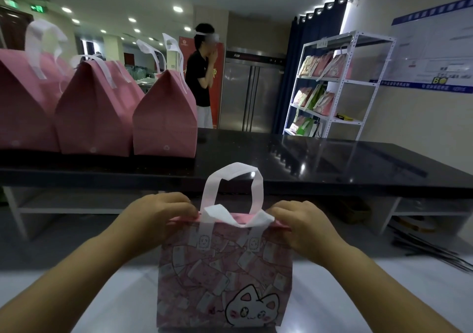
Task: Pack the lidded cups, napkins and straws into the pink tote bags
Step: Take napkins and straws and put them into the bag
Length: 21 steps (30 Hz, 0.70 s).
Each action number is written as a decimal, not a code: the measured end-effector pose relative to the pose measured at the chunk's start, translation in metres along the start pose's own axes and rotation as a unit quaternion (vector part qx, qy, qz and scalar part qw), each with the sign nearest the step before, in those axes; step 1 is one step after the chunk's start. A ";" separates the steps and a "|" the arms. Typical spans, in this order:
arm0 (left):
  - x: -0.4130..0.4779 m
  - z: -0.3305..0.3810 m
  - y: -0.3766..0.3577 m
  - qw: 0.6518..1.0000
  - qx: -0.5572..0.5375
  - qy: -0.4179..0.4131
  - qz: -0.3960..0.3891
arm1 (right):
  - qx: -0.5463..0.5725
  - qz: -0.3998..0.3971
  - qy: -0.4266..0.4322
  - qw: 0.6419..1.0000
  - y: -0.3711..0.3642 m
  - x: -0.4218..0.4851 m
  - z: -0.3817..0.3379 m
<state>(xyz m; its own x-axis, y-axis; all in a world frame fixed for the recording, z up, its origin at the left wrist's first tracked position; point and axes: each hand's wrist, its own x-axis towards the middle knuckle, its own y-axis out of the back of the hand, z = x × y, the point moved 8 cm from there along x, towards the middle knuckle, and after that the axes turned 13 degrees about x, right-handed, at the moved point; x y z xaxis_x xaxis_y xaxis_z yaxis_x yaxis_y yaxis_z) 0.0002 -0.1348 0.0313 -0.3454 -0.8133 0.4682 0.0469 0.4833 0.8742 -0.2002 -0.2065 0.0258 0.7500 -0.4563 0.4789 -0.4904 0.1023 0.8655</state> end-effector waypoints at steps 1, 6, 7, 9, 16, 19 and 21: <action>0.000 0.003 -0.001 1.000 0.014 -0.019 -0.006 | -0.007 -0.010 0.005 1.000 -0.002 -0.001 0.000; -0.004 0.009 -0.010 0.996 0.055 -0.049 -0.043 | -0.032 -0.074 0.007 0.997 -0.012 -0.011 0.005; -0.004 0.008 -0.010 0.997 0.051 -0.043 -0.042 | -0.026 -0.080 0.001 0.996 -0.012 -0.010 0.007; 0.001 0.006 -0.010 0.998 0.038 -0.028 -0.040 | -0.004 -0.080 -0.011 0.997 -0.010 -0.004 0.009; 0.031 -0.006 -0.027 0.994 -0.003 0.074 -0.083 | 0.029 -0.022 -0.059 0.998 -0.007 0.027 0.010; 0.040 0.000 -0.036 0.992 0.015 0.081 -0.092 | 0.023 -0.045 -0.078 0.996 -0.019 0.037 0.008; 0.042 0.004 -0.041 0.993 0.022 0.075 -0.083 | 0.009 -0.055 -0.083 0.995 -0.027 0.041 0.005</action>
<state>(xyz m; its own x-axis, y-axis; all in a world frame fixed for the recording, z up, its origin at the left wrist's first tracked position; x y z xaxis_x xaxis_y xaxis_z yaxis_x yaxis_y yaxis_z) -0.0202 -0.1872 0.0143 -0.2012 -0.9204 0.3352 -0.0413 0.3499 0.9359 -0.1588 -0.2324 0.0210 0.7166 -0.6039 0.3490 -0.4186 0.0278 0.9077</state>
